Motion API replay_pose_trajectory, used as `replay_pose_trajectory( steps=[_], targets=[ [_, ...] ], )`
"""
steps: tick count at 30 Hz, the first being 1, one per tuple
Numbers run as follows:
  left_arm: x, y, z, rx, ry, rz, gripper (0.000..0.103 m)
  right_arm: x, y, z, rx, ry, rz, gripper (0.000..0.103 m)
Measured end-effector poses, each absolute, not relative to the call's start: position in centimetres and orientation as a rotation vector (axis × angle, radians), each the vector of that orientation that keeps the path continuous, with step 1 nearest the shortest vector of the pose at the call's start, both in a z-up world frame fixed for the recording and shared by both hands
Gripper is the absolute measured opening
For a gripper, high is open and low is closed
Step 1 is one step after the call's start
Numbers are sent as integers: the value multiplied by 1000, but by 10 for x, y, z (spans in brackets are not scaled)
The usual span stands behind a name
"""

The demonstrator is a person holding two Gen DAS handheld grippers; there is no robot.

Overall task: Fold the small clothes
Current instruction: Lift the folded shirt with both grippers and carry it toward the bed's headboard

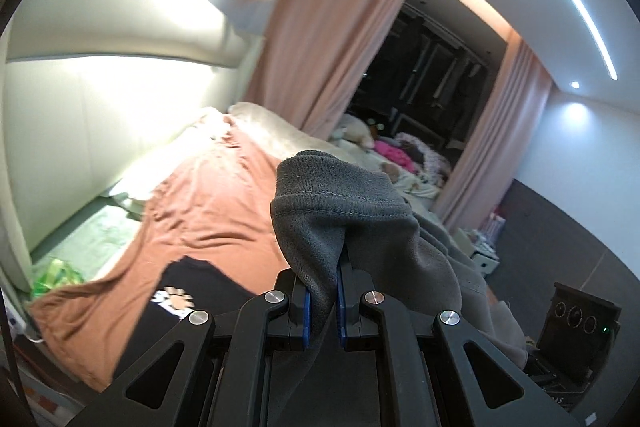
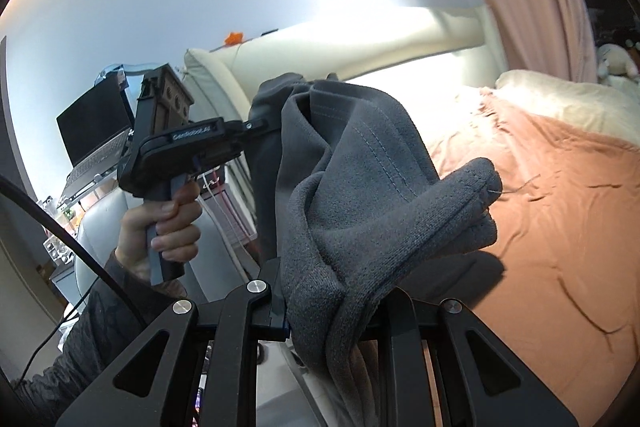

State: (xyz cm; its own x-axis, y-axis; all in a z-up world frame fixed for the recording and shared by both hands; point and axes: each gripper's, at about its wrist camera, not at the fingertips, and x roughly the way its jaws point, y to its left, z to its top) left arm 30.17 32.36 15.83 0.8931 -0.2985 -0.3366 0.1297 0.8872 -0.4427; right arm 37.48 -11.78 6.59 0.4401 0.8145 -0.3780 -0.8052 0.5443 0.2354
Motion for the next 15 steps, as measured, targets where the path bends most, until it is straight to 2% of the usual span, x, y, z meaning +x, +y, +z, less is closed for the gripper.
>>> replay_pose_trajectory(
  steps=[8, 15],
  targets=[
    [309, 375, 137, -442, 449, -141, 9, 422, -95, 39, 12, 522, 1068, 14],
    [363, 391, 105, -429, 523, -50, 9, 490, -101, 9, 27, 590, 1056, 14]
  ],
)
